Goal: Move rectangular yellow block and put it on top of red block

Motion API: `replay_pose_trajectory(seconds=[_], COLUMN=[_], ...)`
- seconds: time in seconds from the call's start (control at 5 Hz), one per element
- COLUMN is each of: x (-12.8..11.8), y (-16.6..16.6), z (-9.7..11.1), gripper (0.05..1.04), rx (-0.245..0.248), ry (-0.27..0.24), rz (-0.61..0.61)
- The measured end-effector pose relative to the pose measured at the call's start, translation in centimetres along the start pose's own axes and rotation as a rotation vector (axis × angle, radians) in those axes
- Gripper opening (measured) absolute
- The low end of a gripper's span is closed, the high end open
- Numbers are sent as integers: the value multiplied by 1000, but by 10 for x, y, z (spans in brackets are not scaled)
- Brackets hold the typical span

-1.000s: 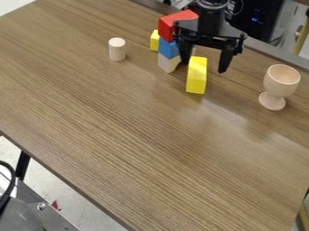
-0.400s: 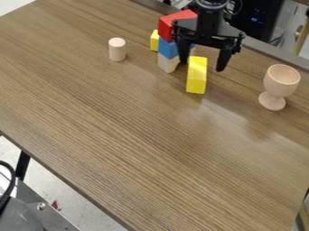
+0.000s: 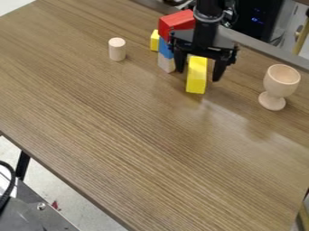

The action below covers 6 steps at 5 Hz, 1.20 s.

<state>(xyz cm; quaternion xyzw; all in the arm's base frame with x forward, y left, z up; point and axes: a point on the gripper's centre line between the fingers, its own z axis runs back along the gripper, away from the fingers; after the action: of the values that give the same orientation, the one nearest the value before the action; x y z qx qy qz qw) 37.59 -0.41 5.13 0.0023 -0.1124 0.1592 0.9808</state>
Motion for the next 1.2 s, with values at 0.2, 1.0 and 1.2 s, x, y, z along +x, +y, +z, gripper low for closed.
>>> replay_pose_trajectory(seconds=[0.2, 1.0, 1.2], x=[-5, -14, -12], y=[1, -9, -8], z=[-15, -5, 28], gripper=[972, 584, 584], rx=[11, -115, -158], ry=[32, 24, 8], rz=[-4, -103, -171])
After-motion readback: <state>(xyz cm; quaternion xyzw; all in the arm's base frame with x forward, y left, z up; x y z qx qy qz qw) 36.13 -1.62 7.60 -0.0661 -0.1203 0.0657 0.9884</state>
